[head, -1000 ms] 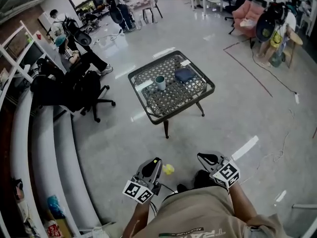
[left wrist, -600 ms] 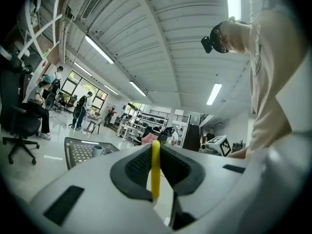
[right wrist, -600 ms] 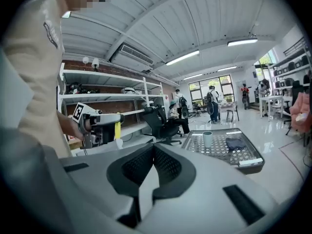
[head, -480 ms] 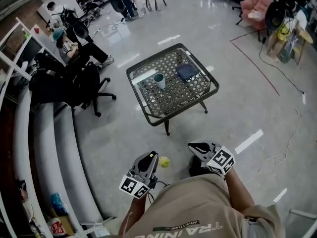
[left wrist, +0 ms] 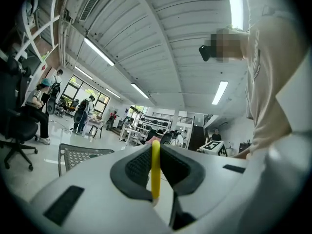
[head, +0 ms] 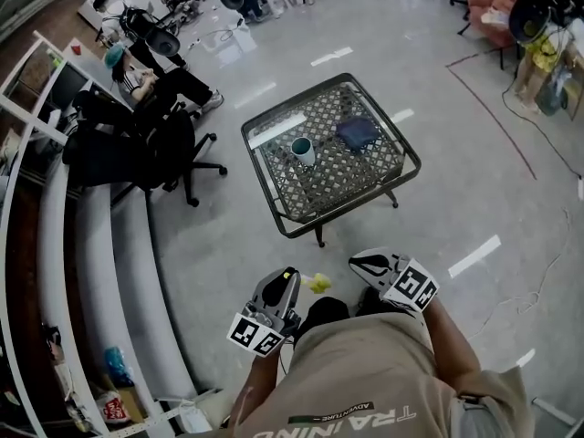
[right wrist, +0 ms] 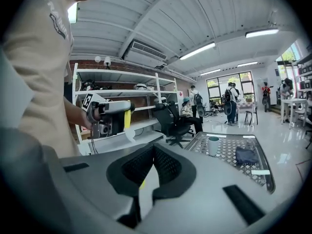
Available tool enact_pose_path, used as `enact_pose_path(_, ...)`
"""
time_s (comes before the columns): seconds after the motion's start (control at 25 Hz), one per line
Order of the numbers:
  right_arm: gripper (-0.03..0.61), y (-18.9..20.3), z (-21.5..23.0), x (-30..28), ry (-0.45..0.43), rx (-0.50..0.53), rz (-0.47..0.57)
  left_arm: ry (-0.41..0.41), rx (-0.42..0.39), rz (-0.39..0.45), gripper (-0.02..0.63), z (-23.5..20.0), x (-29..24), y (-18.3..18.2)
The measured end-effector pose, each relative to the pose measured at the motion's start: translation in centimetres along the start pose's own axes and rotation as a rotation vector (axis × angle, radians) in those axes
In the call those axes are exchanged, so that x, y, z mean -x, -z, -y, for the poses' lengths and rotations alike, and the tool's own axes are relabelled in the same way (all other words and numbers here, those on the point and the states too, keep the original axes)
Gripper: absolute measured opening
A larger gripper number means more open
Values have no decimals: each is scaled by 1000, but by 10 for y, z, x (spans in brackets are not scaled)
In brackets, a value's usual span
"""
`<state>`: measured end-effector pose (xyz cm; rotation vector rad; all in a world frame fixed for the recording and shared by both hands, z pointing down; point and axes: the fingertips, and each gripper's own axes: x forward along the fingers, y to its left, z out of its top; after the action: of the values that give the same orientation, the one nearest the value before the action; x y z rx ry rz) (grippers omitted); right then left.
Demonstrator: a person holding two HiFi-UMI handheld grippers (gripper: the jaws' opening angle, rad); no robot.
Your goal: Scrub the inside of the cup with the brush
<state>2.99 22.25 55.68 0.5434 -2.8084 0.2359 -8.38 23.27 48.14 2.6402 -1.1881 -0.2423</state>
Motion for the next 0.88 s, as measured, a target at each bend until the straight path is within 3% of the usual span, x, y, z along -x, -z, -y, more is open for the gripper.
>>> enact_pose_path(0.2, 15, -1, 17, -8, -26, -67, 13, -14, 4, -58, 51, -15, -10, 9)
enact_pose_path(0.4, 15, -3, 50, -39, -27, -60, 3, -31, 19, -50, 52, -59, -25, 4)
enact_pose_path(0.88, 15, -71, 161, -137, 43, 27, -15, 83, -23, -19, 52, -188, -116, -37)
